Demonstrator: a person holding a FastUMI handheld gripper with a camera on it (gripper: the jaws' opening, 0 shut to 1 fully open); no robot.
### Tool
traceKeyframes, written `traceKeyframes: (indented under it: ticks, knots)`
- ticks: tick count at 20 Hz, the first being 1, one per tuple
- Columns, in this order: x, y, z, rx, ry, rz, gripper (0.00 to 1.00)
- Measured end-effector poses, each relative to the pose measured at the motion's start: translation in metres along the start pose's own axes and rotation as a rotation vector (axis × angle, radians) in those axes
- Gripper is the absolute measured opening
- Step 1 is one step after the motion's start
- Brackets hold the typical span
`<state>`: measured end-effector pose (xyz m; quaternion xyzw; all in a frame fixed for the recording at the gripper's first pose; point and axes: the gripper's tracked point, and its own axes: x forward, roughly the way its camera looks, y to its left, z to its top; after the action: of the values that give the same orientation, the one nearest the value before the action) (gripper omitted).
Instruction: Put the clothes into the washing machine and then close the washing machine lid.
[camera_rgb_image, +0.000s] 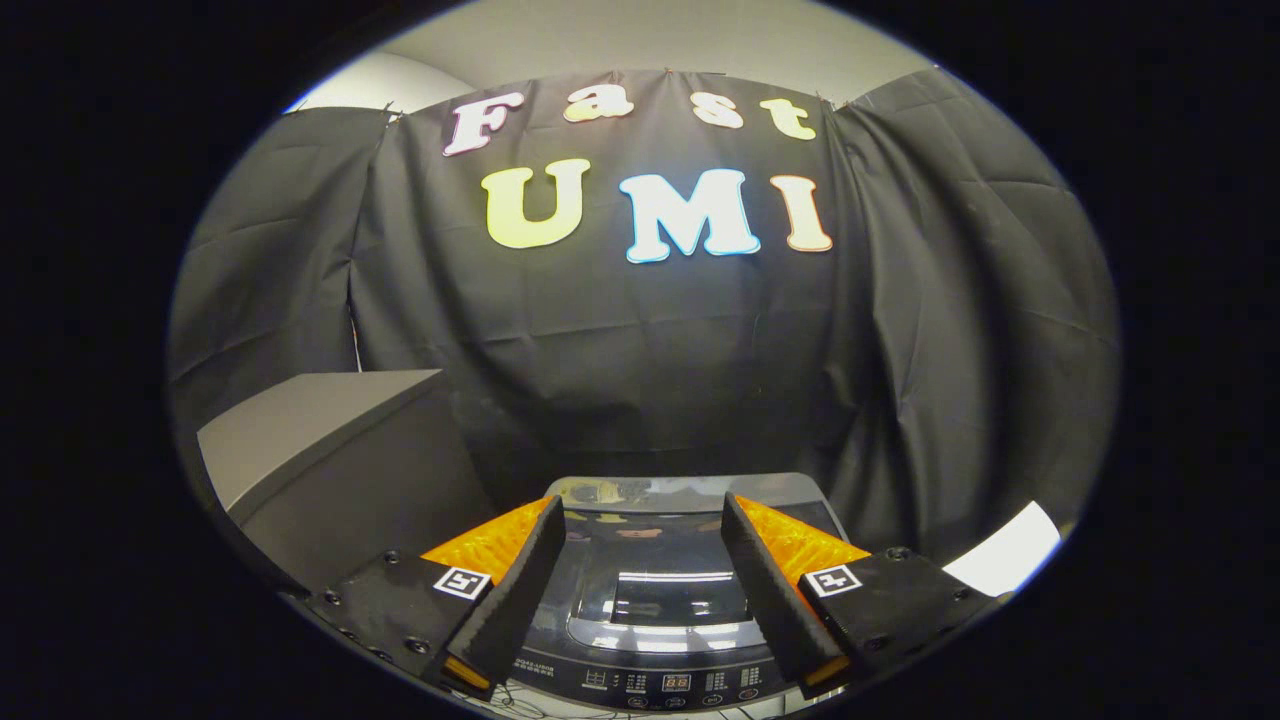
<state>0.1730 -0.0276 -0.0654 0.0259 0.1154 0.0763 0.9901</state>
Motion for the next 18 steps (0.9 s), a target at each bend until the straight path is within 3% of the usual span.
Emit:
traceKeyframes:
  ticks: [11,18]
  knots:
    - [-0.083,0.006,0.059,-0.039,-0.146,-0.028,0.98]
    - [-0.137,0.012,0.075,-0.069,-0.217,-0.056,0.98]
